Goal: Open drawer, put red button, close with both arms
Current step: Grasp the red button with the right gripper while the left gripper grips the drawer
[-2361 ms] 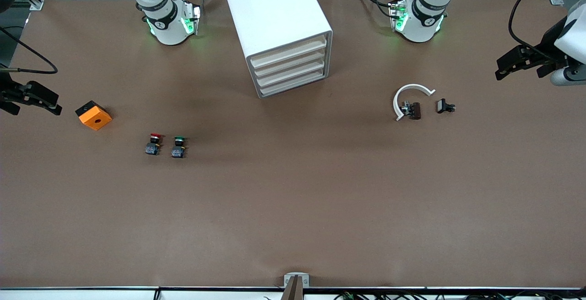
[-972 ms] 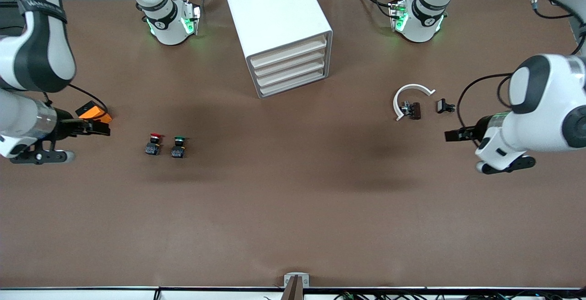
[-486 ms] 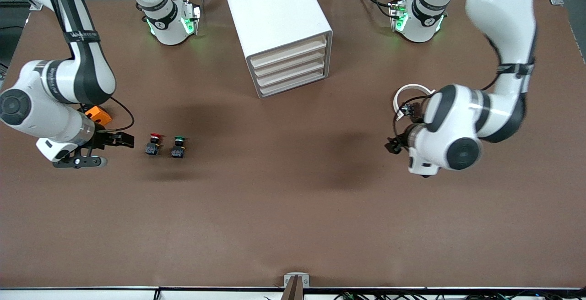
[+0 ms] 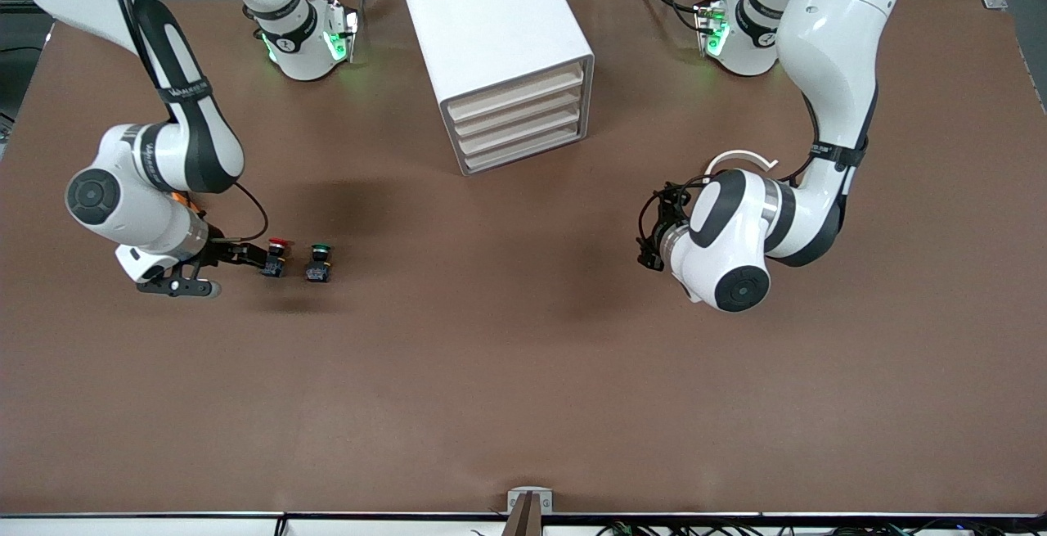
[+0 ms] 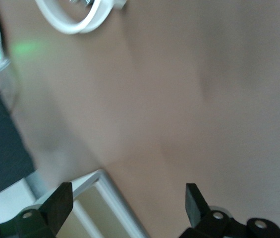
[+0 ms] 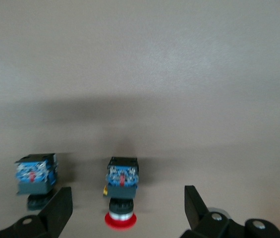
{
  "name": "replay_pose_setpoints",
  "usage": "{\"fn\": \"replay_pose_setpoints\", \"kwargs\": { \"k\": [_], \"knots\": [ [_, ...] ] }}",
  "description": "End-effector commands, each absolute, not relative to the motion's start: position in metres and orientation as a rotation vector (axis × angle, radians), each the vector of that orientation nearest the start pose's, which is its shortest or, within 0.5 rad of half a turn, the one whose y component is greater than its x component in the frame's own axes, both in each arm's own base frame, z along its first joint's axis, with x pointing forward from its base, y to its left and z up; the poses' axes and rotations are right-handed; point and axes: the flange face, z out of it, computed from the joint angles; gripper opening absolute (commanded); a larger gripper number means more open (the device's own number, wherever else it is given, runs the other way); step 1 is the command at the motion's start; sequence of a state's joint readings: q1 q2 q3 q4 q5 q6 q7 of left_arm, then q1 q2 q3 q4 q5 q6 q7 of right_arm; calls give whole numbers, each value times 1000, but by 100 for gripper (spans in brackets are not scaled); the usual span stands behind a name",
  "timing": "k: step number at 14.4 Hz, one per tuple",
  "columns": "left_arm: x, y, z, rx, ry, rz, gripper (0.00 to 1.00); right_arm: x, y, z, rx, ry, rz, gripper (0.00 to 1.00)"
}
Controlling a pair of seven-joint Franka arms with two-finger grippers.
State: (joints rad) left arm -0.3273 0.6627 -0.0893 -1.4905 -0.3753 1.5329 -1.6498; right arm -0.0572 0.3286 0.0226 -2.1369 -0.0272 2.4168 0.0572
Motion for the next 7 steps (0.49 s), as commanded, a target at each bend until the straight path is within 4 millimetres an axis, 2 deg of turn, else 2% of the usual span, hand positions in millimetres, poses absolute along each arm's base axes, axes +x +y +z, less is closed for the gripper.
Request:
{"fn": "replay_pose_setpoints", "kwargs": {
  "k": [1,3,7],
  "knots": [
    [554,-315,242,-1934,-1663,1130,100,566,-18,214,-3147,145,93,100],
    [537,-329,220,-1788,-1636,1273,100,565,-18,203,-3145,156,108,100],
    [503,-385,209,-1585,-1663,1337,100,557,-17,186,-3142,173,161,100]
  ]
}}
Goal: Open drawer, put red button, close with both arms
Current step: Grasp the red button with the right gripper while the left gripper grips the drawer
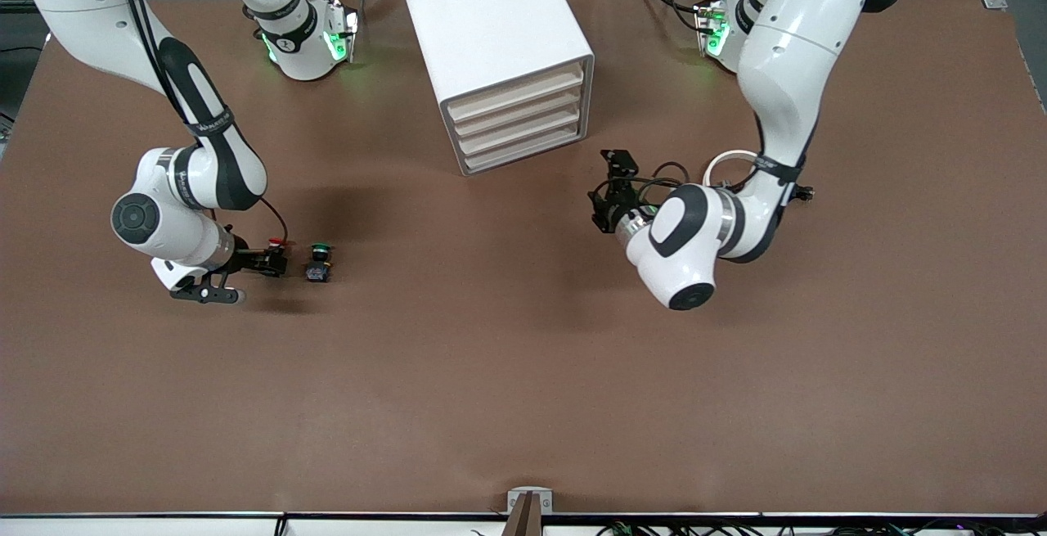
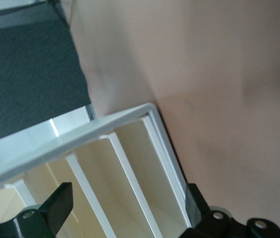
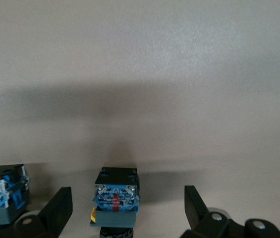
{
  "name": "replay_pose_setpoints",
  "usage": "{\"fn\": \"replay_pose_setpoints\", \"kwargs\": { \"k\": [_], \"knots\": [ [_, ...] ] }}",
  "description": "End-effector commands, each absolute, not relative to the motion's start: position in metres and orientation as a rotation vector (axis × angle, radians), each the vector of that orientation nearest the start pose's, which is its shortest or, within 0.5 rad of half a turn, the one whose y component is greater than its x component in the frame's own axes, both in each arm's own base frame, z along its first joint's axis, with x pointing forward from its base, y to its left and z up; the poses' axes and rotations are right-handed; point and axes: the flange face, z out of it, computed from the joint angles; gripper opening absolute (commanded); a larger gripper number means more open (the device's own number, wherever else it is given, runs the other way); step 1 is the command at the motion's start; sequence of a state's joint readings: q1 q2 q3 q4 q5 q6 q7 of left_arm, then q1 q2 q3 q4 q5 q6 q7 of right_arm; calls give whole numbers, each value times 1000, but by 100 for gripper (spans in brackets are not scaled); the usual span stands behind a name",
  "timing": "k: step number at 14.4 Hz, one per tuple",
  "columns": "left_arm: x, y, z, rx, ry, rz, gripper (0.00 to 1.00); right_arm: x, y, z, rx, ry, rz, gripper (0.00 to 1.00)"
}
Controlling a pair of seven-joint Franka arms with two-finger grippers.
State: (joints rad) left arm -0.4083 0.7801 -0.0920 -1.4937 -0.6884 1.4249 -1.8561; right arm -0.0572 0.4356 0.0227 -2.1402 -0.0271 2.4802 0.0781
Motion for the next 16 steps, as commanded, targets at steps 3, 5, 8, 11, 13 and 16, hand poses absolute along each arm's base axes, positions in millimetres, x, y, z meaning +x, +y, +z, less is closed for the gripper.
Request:
{"fn": "replay_pose_setpoints", "kwargs": {
  "k": [3,5,8,11,13,16],
  "knots": [
    [493,-408,200,-1345,-1718,1429,99,555,-17,180,-3142,172,180,81],
    [470,-436,196,-1319,-1683,1413,89,554,-17,179,-3141,177,185,61],
    [460,-446,189,-1266,-1681,1389,66,555,-17,179,-3141,177,185,42],
    [452,-454,186,-1212,-1683,1369,64,558,-18,182,-3142,175,178,33],
    [440,-465,185,-1217,-1665,1350,60,568,-18,193,-3142,171,142,32],
    [427,-474,177,-1209,-1644,1337,50,585,-20,224,-3146,159,156,30]
  ]
}}
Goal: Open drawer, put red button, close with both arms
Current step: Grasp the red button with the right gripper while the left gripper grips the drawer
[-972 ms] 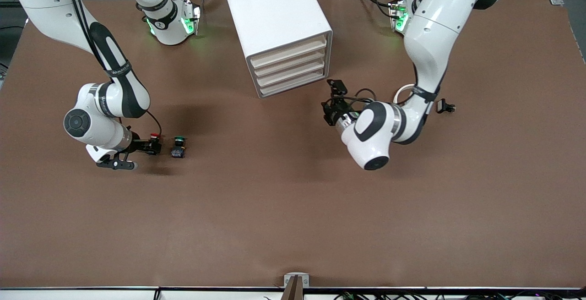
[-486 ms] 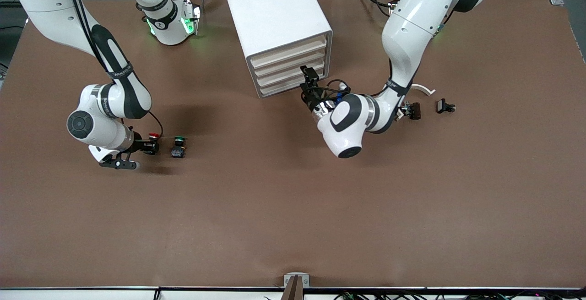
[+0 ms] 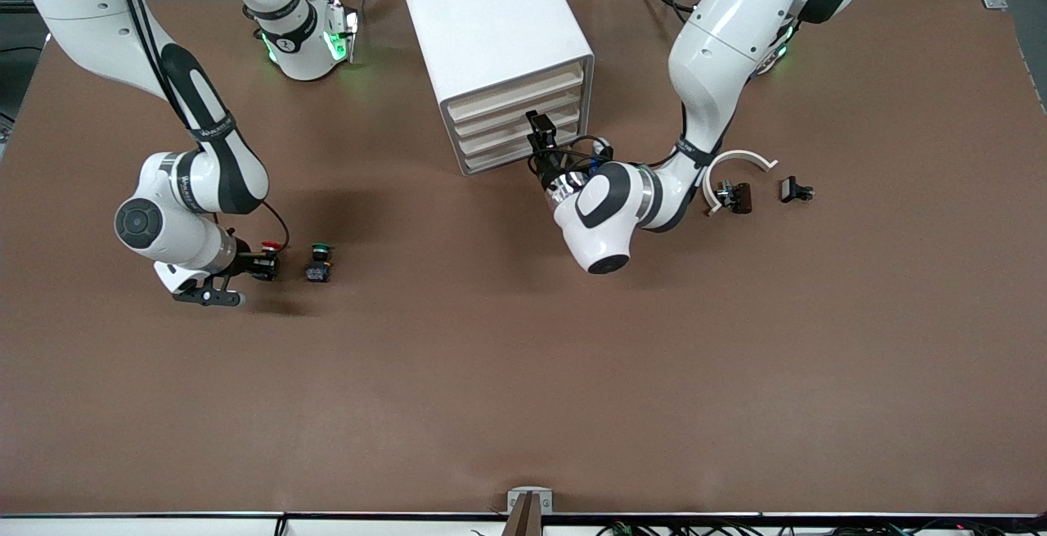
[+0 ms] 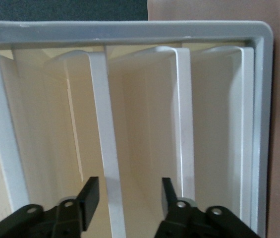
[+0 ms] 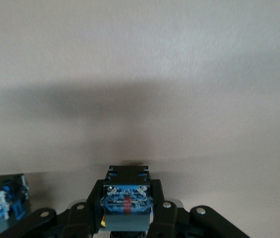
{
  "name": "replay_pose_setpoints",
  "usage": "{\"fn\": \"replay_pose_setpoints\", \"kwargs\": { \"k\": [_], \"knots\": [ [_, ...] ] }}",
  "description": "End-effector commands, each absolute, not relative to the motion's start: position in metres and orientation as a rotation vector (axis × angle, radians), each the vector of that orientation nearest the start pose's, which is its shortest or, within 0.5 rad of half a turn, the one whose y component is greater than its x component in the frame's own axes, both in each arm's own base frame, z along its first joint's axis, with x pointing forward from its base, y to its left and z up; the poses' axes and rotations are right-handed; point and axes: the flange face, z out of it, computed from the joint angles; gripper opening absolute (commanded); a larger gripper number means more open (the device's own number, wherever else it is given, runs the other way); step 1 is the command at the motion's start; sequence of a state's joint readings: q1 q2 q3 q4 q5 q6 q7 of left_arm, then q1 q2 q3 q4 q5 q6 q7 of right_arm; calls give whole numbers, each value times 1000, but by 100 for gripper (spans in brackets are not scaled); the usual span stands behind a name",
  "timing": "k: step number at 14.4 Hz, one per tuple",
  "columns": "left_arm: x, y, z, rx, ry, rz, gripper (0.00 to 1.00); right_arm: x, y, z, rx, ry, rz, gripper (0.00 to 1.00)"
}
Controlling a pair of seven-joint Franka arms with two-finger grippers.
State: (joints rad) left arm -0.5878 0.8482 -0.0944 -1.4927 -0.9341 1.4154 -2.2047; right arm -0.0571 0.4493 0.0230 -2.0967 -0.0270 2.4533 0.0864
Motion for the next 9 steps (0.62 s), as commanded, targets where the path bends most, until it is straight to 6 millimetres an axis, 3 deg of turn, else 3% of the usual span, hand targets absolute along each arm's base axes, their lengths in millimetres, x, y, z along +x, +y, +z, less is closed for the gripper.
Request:
{"fn": "replay_pose_setpoints", "kwargs": {
  "k": [1,3,4,5,7,9],
  "knots": [
    [425,-477,178,-1209,-1642,1329,45,596,-21,246,-3145,159,204,30],
    [423,-480,178,-1202,-1641,1330,39,617,-18,289,-3142,162,325,30],
    [422,-480,178,-1201,-1640,1330,24,626,-16,310,-3140,168,342,30],
    [423,-480,179,-1192,-1645,1327,3,629,-8,324,-3142,153,359,29],
    [431,-477,181,-1157,-1667,1336,0,636,12,360,-3150,196,382,28],
    [440,-470,184,-1141,-1688,1341,0,635,48,390,-3163,291,454,28]
  ]
}}
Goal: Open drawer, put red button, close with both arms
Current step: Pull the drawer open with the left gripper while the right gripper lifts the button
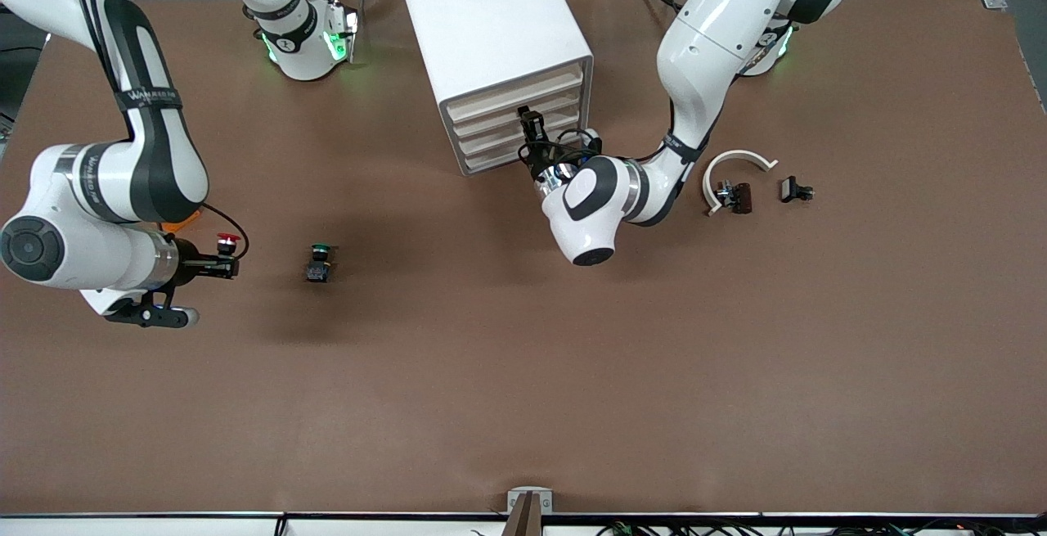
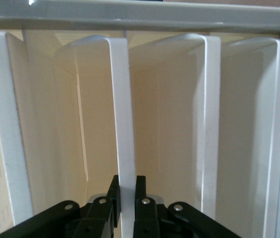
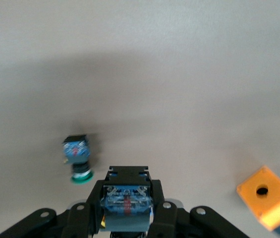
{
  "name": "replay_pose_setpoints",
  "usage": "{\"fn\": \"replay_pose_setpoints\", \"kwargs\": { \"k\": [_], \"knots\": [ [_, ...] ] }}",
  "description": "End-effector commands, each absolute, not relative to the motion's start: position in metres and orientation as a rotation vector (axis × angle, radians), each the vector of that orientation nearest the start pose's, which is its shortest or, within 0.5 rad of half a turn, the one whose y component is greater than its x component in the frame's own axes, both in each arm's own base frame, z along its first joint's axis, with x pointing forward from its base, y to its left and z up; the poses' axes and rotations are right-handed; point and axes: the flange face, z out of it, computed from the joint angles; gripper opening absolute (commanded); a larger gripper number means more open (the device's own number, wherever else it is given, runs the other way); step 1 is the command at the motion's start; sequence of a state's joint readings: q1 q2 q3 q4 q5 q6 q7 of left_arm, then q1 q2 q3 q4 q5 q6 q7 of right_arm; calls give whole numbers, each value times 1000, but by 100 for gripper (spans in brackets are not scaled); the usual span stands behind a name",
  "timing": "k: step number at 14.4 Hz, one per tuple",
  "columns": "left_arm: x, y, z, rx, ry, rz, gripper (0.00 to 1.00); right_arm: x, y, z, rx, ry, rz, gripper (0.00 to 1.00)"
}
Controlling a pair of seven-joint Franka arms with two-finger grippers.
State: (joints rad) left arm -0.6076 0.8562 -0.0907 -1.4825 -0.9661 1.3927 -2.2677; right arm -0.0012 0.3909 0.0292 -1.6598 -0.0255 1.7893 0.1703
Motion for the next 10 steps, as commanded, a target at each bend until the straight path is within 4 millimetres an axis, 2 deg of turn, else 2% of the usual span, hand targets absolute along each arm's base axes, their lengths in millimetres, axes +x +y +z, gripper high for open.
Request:
{"fn": "replay_pose_setpoints", "kwargs": {
  "k": [1,4,6,10],
  "knots": [
    [447,-464,185,-1132,-1703,1346,0,632,67,406,-3172,326,477,28],
    [482,-438,188,-1117,-1762,1386,0,614,130,437,-3198,487,502,28],
    [497,-428,190,-1123,-1800,1380,0,597,177,448,-3219,590,492,28],
    [527,-414,194,-1145,-1873,1377,0,555,270,457,-3218,830,456,30]
  ]
}}
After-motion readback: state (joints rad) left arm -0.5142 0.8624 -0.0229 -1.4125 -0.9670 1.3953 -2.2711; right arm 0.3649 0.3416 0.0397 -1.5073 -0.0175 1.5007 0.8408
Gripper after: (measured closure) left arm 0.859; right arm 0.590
